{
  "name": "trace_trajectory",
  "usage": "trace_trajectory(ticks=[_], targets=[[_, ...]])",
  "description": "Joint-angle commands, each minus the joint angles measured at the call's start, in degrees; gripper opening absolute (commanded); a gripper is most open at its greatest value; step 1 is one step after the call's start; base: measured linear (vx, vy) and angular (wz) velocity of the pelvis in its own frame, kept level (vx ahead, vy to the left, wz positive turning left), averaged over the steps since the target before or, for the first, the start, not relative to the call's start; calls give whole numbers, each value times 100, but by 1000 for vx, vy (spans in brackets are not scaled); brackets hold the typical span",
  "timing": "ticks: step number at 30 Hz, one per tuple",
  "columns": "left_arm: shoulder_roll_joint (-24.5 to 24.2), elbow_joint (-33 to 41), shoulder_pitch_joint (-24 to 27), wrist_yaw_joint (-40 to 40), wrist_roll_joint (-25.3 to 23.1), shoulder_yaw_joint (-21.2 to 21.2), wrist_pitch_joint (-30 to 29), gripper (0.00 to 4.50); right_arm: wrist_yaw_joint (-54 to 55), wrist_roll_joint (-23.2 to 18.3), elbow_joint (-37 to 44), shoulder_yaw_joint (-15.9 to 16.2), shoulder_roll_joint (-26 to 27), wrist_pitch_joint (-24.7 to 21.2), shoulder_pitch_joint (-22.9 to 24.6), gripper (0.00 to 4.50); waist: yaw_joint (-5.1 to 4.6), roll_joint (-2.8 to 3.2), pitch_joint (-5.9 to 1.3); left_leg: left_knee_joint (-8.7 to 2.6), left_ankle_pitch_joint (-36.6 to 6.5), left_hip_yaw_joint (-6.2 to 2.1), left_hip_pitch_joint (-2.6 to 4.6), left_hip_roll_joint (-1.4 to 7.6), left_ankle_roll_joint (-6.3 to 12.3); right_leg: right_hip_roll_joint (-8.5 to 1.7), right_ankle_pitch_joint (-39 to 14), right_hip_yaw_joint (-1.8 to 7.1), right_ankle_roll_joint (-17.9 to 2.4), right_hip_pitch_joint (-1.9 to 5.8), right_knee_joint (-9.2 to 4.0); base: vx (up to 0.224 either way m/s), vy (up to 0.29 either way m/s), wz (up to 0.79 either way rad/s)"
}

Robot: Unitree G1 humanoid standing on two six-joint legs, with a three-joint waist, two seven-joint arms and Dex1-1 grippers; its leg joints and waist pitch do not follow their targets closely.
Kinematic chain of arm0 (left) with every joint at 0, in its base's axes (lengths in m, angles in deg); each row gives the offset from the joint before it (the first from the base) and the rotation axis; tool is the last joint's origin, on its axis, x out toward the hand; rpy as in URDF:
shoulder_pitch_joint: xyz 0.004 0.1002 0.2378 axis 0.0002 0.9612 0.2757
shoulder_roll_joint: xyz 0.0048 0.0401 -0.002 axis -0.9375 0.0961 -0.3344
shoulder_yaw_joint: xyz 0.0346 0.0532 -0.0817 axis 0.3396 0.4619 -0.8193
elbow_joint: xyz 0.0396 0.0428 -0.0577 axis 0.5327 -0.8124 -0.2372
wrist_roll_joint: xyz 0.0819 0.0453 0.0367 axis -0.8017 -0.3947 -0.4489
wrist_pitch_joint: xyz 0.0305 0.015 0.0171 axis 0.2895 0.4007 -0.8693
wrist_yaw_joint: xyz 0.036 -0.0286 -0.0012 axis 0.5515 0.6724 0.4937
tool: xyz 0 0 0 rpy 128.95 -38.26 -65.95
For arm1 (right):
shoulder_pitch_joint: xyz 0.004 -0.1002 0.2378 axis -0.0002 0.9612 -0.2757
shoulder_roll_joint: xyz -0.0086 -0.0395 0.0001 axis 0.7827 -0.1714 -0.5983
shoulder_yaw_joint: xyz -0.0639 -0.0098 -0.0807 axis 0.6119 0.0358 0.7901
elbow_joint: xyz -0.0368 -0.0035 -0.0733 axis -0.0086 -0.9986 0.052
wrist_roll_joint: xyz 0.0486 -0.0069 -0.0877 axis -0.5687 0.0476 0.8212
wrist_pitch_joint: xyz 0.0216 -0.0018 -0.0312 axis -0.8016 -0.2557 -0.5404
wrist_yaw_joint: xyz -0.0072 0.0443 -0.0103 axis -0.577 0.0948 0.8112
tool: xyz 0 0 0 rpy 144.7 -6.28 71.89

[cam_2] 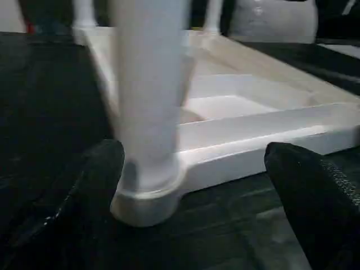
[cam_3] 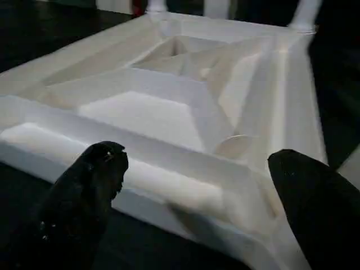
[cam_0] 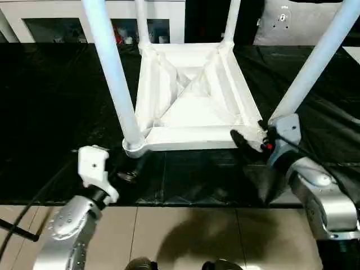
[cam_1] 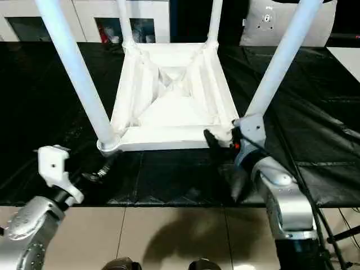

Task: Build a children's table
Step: Flip table

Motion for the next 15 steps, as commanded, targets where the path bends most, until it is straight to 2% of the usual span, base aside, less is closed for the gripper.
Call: trace_trajectory(ticks=[1, 2, 5, 7, 9, 10, 11, 12, 15], targets=[[-118, -744, -110, 145, -19, -192, 399, 446, -79, -179, 126, -43, 52, -40, 51, 450, 6, -24, -309, -475, 97, -182, -40, 479, 769, -613, -384, 480, -1196, 290, -487, 0, 0, 0], [-161, -1164, -227, 213, -36, -219, 649, 446, -89, -170, 147, -16, 56, -24, 66, 450, -6, -55, -351, -476, 120, -191, -29, 489, 752, -621, -354, 477, -1166, 312, -458, 0, 0, 0], [-254, -2078, -546, 370, -67, -276, 1132, 446, -83, -116, 227, 68, 100, -26, 107, 450, 6, -5, -378, -469, 302, -210, -16, 512, 733, -637, -101, 478, -1138, 300, -418, 0, 0, 0], [-306, -2457, -774, 402, -115, -302, 1289, 446, -83, -102, 282, 138, 113, -131, 125, 450, 5, -11, -397, -467, 359, -212, -6, 533, 722, -647, 134, 480, -1193, 299, -382, 0, 0, 0], [-408, -2126, -1143, 270, -84, -302, 857, 430, -402, -447, 530, 268, 61, -562, 203, 450, 12, 0, -411, -463, 354, -214, -3, 546, 732, -664, 315, 483, -1329, 322, -353, 0, 0, 0], [-413, -2104, -1240, 249, -68, -289, 813, 418, -441, -424, 574, 318, 59, -475, 218, 450, 38, -1, -400, -460, 343, -210, -6, 554, 751, -683, 321, 486, -1382, 313, -358, 0, 0, 0], [-403, -2162, -1330, 231, -86, -275, 890, 410, -422, -385, 602, 352, 78, -418, 228, 450, 53, 34, -384, -460, 320, -208, -18, 550, 740, -679, 286, 483, -1390, 304, -360, 0, 0, 0], [-398, -2211, -1393, 217, -104, -266, 957, 408, -409, -360, 621, 374, 92, -386, 235, 450, 49, -2, -387, -469, 283, -204, -23, 547, 712, -685, 231, 482, -1388, 320, -369, 0, 0, 0], [-289, -2038, -1448, 249, 8, -185, 963, 385, -398, -377, 670, 396, 155, -379, 293, 450, 39, 18, -387, -472, 246, -201, -29, 554, 626, -689, 158, 487, -1399, 326, -364, 0, 0, 0]])
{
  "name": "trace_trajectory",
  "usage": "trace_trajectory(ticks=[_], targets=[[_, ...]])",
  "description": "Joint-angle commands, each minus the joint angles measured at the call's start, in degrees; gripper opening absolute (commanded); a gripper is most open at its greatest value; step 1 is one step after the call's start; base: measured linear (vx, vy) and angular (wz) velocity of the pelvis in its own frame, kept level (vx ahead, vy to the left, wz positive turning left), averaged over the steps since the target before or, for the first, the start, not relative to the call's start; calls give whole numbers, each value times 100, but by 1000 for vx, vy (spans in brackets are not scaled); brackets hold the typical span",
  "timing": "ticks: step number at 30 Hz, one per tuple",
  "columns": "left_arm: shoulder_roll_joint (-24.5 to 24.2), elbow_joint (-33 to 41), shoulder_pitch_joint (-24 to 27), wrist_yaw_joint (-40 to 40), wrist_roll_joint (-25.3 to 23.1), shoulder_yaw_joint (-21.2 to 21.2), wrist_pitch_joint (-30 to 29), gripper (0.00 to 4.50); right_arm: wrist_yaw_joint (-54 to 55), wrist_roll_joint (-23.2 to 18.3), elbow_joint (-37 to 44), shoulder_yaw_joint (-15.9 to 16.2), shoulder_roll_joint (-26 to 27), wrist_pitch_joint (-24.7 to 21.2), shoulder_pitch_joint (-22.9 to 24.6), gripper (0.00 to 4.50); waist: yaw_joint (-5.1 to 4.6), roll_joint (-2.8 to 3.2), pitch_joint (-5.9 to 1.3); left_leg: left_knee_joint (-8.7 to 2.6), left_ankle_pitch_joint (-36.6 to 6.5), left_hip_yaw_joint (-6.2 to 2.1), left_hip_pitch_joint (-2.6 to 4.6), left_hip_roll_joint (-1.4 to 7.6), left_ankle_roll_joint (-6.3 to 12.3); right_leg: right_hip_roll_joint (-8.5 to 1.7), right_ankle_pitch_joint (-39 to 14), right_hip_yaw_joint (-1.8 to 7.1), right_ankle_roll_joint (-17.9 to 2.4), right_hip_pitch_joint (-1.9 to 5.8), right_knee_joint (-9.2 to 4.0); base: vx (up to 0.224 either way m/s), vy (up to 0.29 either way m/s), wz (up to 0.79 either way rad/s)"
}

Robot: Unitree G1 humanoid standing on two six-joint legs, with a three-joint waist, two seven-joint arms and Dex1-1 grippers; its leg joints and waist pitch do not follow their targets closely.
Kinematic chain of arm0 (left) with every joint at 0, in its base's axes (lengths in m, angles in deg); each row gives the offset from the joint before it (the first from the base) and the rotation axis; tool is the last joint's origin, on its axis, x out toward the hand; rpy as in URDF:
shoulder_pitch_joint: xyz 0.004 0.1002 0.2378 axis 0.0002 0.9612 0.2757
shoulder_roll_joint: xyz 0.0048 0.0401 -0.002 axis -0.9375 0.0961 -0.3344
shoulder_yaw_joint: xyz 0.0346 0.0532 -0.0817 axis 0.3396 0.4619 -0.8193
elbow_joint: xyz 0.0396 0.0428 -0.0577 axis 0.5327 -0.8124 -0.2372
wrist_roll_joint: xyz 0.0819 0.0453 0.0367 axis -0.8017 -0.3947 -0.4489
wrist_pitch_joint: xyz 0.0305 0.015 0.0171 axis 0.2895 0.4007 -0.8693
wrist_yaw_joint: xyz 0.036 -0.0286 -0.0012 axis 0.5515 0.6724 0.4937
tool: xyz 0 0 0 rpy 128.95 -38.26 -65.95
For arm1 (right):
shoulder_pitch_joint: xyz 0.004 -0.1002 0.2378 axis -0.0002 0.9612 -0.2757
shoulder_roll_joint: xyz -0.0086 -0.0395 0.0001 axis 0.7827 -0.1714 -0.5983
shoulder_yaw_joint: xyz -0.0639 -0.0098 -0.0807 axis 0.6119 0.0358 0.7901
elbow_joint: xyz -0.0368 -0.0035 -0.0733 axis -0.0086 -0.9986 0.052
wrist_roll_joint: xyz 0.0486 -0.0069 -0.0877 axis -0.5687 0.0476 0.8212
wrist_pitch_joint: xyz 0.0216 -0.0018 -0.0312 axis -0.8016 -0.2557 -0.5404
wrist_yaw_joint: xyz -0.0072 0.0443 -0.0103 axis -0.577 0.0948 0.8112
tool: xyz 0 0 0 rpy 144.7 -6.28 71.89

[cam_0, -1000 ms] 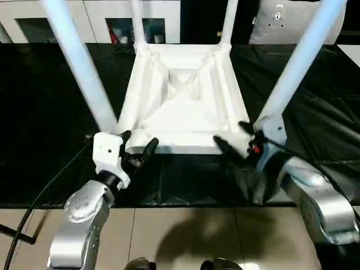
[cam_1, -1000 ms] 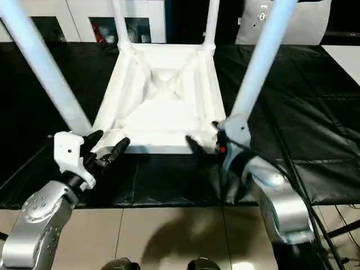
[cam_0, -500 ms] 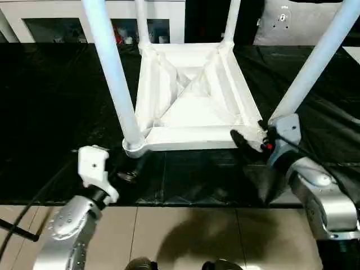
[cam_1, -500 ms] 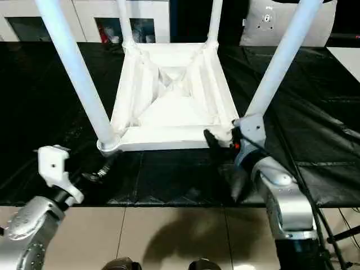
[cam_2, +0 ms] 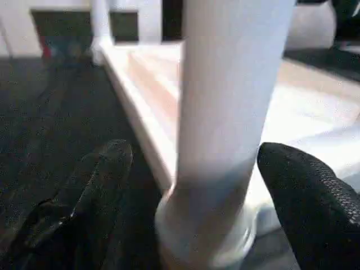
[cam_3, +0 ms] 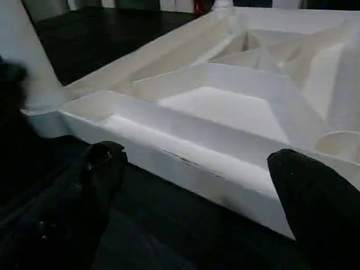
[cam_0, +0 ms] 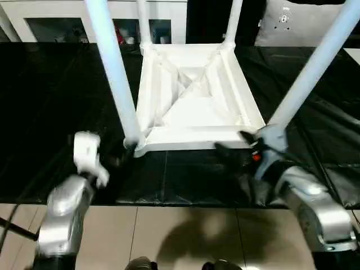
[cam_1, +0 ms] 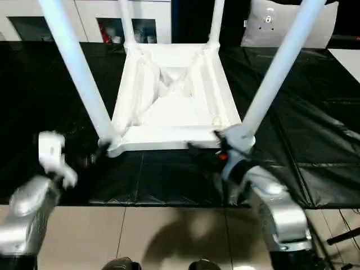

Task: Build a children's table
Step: Flip table

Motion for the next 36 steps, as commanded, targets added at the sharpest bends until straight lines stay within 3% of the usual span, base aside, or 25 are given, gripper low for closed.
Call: trace_trajectory(ticks=[1, 4, 6, 8, 11, 14, 16, 19, 20, 25, 29, 34, 36], targets=[[122, 309, 74, 7, 115, 122, 10, 373, 10, -43, 144, -21, 27, 31, 119, 450, 15, 4, -380, -467, 269, -207, -42, 551, 602, -689, 213, 486, -1406, 336, -359, 0, 0, 0], [162, 491, 65, 81, 172, 236, 8, 363, 81, 28, 154, -37, 40, 61, 180, 450, 15, -10, -371, -465, 284, -201, -49, 553, 631, -683, 281, 491, -1428, 327, -351, 0, 0, 0], [111, 529, 49, 97, 97, 301, -81, 328, 105, 39, 152, -43, 21, 38, 182, 450, 20, -11, -368, -468, 240, -196, -46, 536, 648, -683, 153, 488, -1398, 331, -374, 0, 0, 0], [55, 517, -8, 21, -38, 349, -178, 324, 121, 75, 130, -40, -8, 60, 162, 450, 17, -1, -361, -475, 145, -197, -33, 536, 597, -665, -56, 484, -1335, 318, -394, 0, 0, 0], [71, 433, -150, -222, -168, 293, -252, 285, 102, 68, 119, -46, -19, 58, 129, 450, 20, 11, -371, -470, 205, -207, -30, 544, 577, -664, 65, 484, -1336, 317, -381, 0, 0, 0], [130, 479, -208, -300, -129, 295, -337, 275, 63, 75, 109, -26, -35, 55, 127, 450, 21, 0, -380, -461, 296, -204, -41, 532, 609, -668, 198, 483, -1367, 330, -369, 0, 0, 0], [149, 466, -240, -365, -159, 319, -378, 240, 35, 59, 99, -18, -36, 43, 123, 450, 18, -34, -377, -461, 322, -200, -41, 530, 637, -668, 191, 483, -1371, 331, -369, 0, 0, 0], [312, 439, -322, -576, -177, 381, -490, 232, -18, 35, 102, 38, -25, 39, 119, 450, 19, -32, -377, -450, 341, -197, -44, 530, 687, -675, 130, 482, -1361, 330, -378, 0, 0, 0], [332, 438, -327, -587, -179, 392, -494, 208, -25, 37, 103, 47, -27, 38, 120, 450, 22, -32, -369, -452, 305, -192, -44, 532, 683, -674, 33, 481, -1351, 324, -393, 0, 0, 0], [447, 480, -303, -820, -273, 457, -610, 194, -46, 36, 128, 60, -50, 30, 147, 450, 32, -37, -361, -466, 194, -194, -43, 534, 636, -667, -182, 484, -1278, 316, -418, 0, 0, 0], [666, 640, -229, -1029, -42, 364, -921, 193, -70, 20, 196, 56, -62, 2, 198, 450, 31, -55, -344, -472, 85, -187, -49, 530, 585, -674, -361, 490, -1264, 317, -444, 0, 0, 0], [1257, 1080, -111, -1531, 987, -57, -2016, 193, -84, -88, 327, 32, -34, -94, 278, 450, 22, -63, -335, -463, 134, -190, -67, 531, 564, -681, -412, 483, -1314, 322, -436, 0, 0, 0], [1378, 1136, -79, -1670, 1289, -164, -2385, 193, -59, -117, 348, -5, -21, -123, 295, 450, 8, -84, -330, -459, 153, -185, -75, 504, 648, -651, -452, 478, -1267, 313, -456, 0, 0, 0]])
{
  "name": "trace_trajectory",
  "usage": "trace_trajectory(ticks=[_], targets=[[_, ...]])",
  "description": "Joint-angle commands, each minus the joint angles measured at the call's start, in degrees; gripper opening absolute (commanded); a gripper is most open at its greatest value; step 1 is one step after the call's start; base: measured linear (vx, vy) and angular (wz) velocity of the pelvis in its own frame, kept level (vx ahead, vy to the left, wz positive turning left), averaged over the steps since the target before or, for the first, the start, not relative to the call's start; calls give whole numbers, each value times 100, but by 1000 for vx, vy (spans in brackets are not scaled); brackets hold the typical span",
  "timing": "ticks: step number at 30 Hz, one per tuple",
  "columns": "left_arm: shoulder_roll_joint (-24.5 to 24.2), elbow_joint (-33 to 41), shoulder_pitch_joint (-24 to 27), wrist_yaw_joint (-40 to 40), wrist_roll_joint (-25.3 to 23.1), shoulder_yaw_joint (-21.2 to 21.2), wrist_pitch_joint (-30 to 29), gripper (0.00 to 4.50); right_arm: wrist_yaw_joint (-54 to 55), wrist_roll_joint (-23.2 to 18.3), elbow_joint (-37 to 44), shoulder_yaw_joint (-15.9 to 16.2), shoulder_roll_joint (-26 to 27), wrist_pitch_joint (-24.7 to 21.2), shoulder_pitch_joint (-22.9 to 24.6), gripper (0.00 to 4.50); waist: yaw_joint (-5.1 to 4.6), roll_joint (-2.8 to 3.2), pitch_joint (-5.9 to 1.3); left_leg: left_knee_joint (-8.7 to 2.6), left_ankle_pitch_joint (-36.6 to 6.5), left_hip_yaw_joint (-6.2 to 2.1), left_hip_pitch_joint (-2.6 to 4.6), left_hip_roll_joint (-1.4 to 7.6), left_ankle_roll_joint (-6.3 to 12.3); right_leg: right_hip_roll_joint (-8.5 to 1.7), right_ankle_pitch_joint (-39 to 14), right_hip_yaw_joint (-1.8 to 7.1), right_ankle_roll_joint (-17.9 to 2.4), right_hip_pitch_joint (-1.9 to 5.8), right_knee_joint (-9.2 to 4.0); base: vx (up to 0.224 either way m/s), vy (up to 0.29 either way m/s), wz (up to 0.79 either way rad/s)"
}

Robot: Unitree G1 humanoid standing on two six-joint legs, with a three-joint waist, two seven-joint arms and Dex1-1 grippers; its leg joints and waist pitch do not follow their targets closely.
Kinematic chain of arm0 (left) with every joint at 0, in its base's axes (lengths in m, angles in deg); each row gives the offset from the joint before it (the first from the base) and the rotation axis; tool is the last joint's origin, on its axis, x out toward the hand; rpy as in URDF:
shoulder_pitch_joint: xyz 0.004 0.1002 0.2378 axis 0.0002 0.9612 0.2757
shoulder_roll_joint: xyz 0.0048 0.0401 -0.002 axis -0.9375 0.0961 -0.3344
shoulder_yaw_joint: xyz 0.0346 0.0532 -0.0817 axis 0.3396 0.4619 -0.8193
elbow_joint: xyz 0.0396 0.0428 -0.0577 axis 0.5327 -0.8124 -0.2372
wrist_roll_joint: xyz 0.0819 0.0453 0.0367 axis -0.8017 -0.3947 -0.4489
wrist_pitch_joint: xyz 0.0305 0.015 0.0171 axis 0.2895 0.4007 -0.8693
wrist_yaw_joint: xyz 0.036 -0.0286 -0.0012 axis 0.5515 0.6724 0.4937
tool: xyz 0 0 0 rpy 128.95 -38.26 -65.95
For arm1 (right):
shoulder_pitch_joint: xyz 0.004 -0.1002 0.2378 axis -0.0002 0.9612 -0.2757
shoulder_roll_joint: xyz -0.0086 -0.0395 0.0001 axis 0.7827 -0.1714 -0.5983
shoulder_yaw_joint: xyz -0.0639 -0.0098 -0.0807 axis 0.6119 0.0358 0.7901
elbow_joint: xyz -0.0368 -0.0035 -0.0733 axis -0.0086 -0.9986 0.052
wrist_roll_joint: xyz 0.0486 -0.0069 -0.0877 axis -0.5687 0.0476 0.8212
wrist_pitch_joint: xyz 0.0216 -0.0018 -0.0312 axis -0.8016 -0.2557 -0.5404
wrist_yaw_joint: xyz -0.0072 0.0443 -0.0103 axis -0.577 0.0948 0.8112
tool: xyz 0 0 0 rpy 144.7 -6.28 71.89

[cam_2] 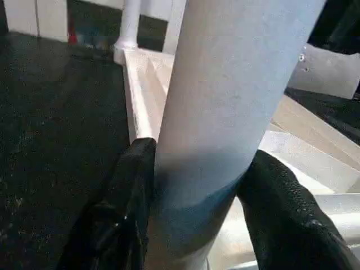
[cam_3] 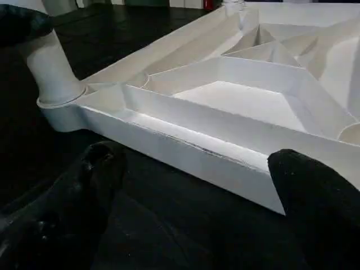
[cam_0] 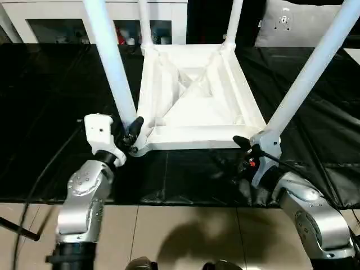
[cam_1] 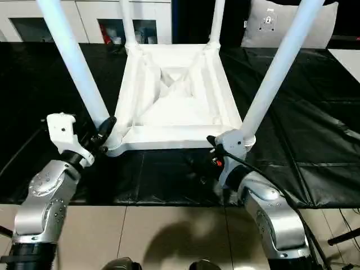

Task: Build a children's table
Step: Flip table

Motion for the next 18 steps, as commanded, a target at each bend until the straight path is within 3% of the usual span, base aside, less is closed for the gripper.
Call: trace_trajectory(ticks=[1, 5, 9, 14, 18], targets=[[405, -141, 155, -217, 973, -163, -672, 193, 14, -117, 168, -67, -6, -93, 64, 450, -2, -123, -316, -451, 189, -184, -79, 485, 704, -656, -522, 477, -1244, 319, -463, 0, 0, 0], [487, -127, 190, -278, 1161, -241, -1128, 193, 116, -162, 170, -157, 45, -222, 38, 450, -10, -116, -291, -458, 50, -167, -79, 456, 722, -633, -1251, 465, -1001, 289, -560, 0, 0, 0], [594, 14, 219, -319, 1202, -289, -1511, 194, 159, -249, 192, -213, 99, -309, 41, 450, -20, -118, -281, -482, -72, -176, -66, 465, 649, -620, -1559, 463, -840, 262, -599, 0, 0, 0], [657, 135, 244, -464, 1394, -314, -1852, 194, 366, -418, 144, -398, 263, -419, -56, 450, -19, -116, -296, -490, 129, -190, -68, 473, 723, -622, -1181, 461, -875, 265, -571, 0, 0, 0], [698, 161, 242, -449, 1520, -327, -1957, 194, 617, -575, -188, -675, 460, -603, -304, 450, -25, -136, -295, -494, 203, -177, -68, 449, 733, -615, -1212, 459, -877, 271, -579, 0, 0, 0]])
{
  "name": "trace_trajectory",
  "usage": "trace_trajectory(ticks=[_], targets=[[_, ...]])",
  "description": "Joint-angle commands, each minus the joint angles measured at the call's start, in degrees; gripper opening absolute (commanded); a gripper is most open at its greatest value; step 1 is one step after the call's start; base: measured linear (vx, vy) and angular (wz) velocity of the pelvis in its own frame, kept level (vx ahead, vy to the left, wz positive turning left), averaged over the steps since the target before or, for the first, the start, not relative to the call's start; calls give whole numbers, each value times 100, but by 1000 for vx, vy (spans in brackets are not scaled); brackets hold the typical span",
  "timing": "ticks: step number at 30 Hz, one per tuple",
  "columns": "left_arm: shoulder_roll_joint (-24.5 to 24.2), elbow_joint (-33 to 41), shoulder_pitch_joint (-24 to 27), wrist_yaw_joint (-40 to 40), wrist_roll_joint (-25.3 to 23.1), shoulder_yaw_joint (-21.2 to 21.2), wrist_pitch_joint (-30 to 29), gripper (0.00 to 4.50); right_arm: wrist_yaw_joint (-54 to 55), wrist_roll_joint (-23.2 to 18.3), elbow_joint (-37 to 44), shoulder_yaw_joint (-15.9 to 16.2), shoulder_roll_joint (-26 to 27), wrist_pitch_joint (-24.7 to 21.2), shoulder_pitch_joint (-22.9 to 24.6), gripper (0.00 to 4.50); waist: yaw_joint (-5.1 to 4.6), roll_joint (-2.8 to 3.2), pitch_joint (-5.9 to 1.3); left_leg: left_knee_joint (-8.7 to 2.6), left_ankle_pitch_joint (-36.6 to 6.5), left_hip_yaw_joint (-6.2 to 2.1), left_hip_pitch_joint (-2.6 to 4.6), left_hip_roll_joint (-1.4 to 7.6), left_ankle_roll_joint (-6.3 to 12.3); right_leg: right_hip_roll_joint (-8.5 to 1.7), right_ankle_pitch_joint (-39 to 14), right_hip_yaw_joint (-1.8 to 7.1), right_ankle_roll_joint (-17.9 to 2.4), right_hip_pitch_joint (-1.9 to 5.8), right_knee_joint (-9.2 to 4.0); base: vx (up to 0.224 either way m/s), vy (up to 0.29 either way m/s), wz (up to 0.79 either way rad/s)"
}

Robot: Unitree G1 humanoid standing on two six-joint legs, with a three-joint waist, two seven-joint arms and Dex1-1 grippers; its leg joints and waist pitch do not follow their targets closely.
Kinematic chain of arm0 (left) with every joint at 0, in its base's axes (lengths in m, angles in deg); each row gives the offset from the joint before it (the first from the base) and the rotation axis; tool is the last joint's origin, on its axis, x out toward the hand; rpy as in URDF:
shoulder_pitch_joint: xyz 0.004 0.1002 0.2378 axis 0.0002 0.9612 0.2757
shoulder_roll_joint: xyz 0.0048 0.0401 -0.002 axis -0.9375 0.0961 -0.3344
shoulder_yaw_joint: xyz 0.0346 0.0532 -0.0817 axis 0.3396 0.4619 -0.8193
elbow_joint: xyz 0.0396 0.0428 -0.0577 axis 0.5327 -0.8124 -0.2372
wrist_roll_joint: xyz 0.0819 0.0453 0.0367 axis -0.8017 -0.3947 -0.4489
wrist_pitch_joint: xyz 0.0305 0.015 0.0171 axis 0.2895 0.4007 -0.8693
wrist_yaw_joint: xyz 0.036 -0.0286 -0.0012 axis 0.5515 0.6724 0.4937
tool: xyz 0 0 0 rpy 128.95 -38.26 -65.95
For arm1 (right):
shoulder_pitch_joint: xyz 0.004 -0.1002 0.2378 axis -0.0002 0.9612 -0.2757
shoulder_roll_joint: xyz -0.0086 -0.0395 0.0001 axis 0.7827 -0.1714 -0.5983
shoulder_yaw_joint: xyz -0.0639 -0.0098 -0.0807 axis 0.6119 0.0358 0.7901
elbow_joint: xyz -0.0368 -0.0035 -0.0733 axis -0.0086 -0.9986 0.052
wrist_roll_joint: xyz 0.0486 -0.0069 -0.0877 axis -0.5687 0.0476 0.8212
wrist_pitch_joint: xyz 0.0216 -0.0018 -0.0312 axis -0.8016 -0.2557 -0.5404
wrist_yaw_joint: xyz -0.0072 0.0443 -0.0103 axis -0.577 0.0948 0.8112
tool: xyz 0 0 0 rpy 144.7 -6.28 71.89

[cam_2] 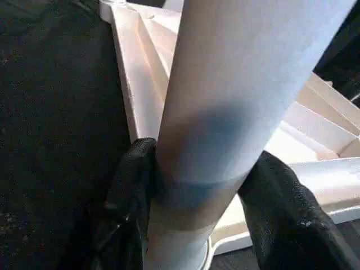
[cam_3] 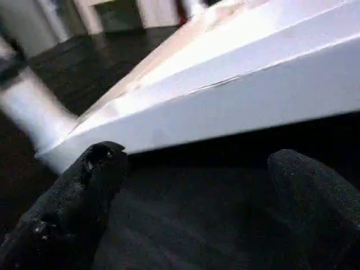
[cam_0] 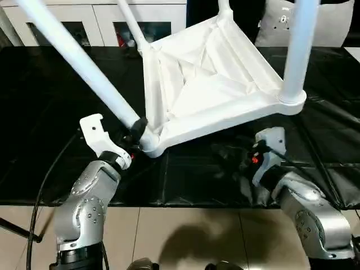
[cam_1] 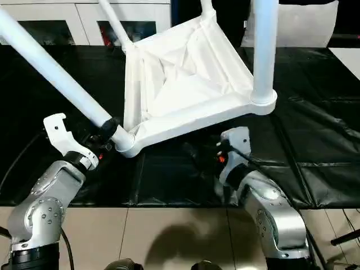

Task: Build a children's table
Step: Flip table

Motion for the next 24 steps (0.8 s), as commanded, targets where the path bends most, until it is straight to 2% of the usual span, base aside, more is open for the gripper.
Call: trace_trajectory(ticks=[1, 6, 9, 11, 13, 14, 19, 20, 21, 24], targets=[[224, -446, 240, -65, 472, 51, -536, 194, 92, -180, -104, -166, 64, -189, -73, 450, -10, -149, -270, -461, 212, -178, -69, 456, 731, -621, -1230, 461, -878, 264, -553, 0, 0, 0], [318, -400, 220, -15, 587, -20, -669, 194, 176, -347, -415, -287, 199, -245, -264, 450, -8, -149, -290, -450, 395, -177, -69, 465, 792, -621, -986, 454, -957, 268, -523, 0, 0, 0], [317, -392, 221, 35, 630, -2, -716, 194, 137, -436, -684, -394, 306, -171, -441, 450, -14, -140, -286, -457, 326, -173, -62, 469, 778, -625, -1069, 451, -994, 260, -530, 0, 0, 0], [330, -412, 224, 58, 661, 35, -737, 194, 44, -666, -1072, -608, 468, 10, -716, 450, -10, -136, -303, -458, 368, -175, -64, 476, 774, -628, -975, 453, -1024, 264, -509, 0, 0, 0], [336, -410, 225, 64, 674, 42, -750, 194, 21, -767, -1186, -684, 525, 31, -802, 450, -4, -131, -303, -449, 420, -165, -59, 474, 804, -628, -861, 455, -1064, 262, -502, 0, 0, 0], [340, -399, 223, 90, 686, 50, -790, 194, -29, -855, -1583, -778, 651, 171, -1048, 450, 0, -128, -311, -448, 497, -170, -63, 486, 837, -632, -744, 451, -1093, 265, -482, 0, 0, 0], [326, -424, 206, 143, 701, 77, -823, 194, -144, -940, -2083, -850, 808, 464, -1339, 450, 8, -125, -322, -442, 544, -156, -58, 484, 836, -640, -724, 451, -1156, 270, -476, 0, 0, 0], [320, -426, 203, 150, 707, 88, -831, 194, -184, -1041, -2316, -950, 920, 557, -1495, 450, 20, -118, -329, -436, 645, -159, -49, 495, 866, -627, -591, 450, -1158, 263, -457, 0, 0, 0], [299, -433, 193, 177, 708, 117, -847, 194, -273, -1178, -2634, -1070, 1060, 674, -1705, 450, 13, -126, -351, -435, 598, -154, -49, 494, 910, -648, -550, 446, -1243, 271, -441, 0, 0, 0], [224, -435, 178, 241, 689, 219, -875, 194, -319, -1399, -3331, -1354, 1334, 984, -2156, 450, 12, -128, -342, -449, 486, -148, -54, 495, 857, -658, -728, 441, -1290, 275, -459, 0, 0, 0]])
